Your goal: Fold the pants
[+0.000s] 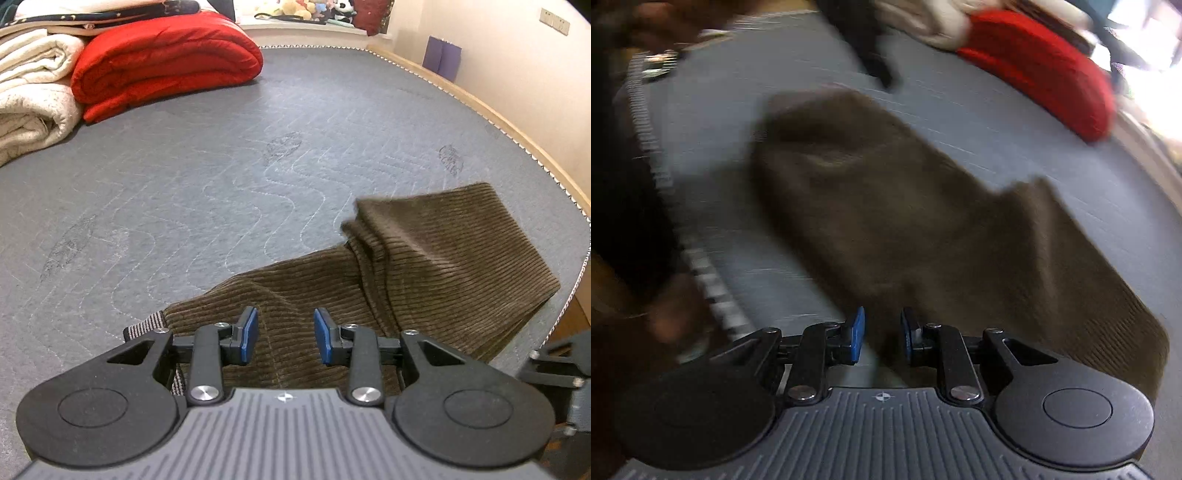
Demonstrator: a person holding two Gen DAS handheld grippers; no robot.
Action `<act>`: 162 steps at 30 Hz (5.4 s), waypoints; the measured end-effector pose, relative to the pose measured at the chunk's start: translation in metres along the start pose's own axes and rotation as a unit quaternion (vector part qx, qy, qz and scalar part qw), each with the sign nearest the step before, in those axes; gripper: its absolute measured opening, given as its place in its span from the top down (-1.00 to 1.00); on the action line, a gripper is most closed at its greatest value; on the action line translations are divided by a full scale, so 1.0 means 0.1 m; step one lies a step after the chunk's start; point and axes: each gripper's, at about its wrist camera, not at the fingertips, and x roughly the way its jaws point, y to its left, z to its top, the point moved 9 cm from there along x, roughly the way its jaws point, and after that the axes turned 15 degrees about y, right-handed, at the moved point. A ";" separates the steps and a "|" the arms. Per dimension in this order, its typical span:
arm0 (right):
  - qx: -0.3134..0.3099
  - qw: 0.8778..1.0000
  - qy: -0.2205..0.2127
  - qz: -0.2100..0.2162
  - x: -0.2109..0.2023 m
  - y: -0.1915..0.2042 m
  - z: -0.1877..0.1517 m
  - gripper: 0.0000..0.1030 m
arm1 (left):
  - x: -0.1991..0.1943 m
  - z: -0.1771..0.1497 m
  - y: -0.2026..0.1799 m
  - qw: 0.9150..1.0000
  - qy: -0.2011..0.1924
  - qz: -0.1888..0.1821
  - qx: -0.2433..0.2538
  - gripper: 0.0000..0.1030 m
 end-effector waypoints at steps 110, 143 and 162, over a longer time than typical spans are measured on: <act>0.136 0.957 -0.197 0.165 -0.83 -1.02 -0.26 0.28 | 0.55 0.74 -0.97 0.981 0.055 -0.167 -0.083 0.62; 0.334 0.923 0.064 0.180 0.50 -1.02 0.49 0.15 | -0.07 -0.15 1.54 0.981 0.024 0.009 -0.194 -0.32; 0.293 0.955 0.044 -0.026 1.20 -1.99 1.26 1.00 | 0.30 0.04 0.47 0.994 0.060 -0.087 -0.002 0.59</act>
